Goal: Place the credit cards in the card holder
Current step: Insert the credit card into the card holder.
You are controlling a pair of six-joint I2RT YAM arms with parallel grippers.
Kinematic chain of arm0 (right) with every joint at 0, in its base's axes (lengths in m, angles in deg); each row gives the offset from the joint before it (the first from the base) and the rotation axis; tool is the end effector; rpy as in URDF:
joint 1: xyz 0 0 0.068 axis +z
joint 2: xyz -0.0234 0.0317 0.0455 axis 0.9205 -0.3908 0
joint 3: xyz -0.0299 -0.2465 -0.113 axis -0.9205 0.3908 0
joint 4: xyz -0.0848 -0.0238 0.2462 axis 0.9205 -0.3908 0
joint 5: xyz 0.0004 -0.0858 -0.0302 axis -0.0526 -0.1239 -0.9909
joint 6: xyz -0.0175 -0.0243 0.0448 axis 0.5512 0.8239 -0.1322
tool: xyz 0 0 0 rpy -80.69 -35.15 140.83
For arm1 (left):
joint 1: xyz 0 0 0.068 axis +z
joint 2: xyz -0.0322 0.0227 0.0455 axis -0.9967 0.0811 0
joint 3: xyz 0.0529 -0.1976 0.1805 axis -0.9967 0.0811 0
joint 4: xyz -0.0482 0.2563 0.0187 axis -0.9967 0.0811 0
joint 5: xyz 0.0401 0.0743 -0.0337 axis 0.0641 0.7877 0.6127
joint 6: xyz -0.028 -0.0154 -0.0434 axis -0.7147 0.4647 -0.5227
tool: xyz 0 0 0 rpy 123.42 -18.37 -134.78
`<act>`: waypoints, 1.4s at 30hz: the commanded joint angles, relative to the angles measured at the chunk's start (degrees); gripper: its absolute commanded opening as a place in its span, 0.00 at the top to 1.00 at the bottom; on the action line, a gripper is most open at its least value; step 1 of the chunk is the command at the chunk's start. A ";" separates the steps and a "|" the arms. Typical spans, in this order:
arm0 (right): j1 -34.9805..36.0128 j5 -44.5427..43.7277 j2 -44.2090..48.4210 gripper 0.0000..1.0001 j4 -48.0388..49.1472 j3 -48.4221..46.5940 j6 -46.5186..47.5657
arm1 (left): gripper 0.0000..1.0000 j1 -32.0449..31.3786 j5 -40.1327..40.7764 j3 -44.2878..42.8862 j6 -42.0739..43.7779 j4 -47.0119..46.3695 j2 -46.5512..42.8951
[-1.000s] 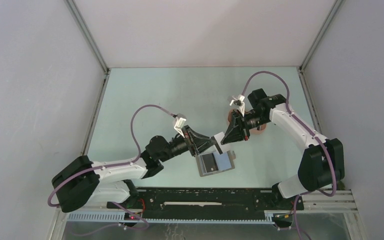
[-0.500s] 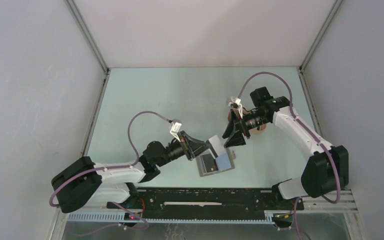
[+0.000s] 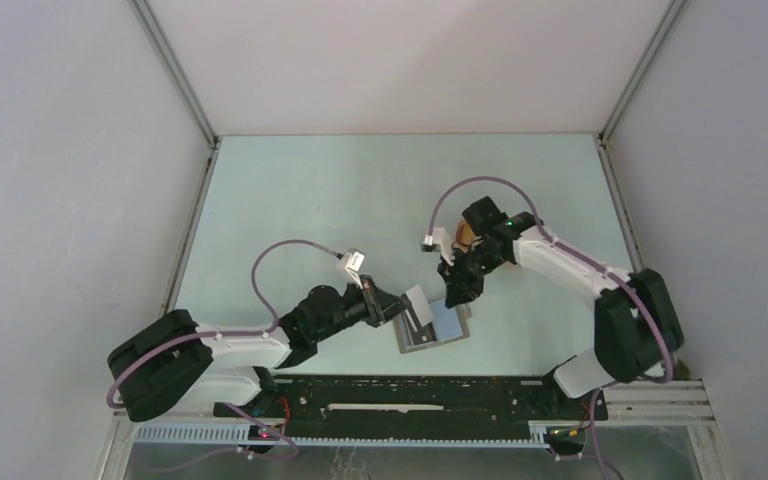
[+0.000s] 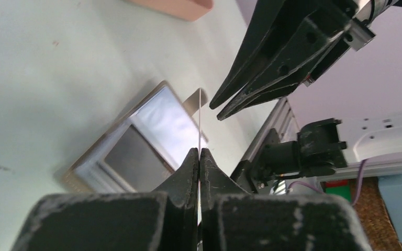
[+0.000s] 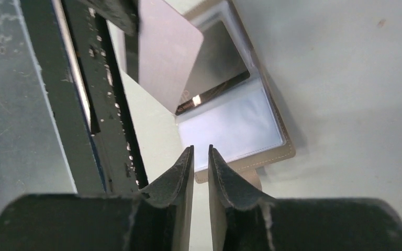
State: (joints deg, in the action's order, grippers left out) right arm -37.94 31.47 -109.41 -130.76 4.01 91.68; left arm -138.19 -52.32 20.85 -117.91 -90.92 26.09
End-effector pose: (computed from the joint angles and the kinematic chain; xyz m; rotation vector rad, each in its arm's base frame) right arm 0.2260 0.1529 0.2333 -1.5864 2.0786 0.9676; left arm 0.1312 -0.1768 0.1736 0.0973 1.9211 -1.3426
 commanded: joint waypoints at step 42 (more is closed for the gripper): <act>2.32 -13.63 -17.72 0.81 -3.11 -4.59 -7.51 | 1.00 0.88 1.55 -7.76 -9.50 10.76 15.31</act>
State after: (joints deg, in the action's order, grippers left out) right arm -36.10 18.05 -127.38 -133.34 1.17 84.62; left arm -137.66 -52.91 15.17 -127.68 -84.06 42.85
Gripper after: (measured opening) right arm 0.189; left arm 0.009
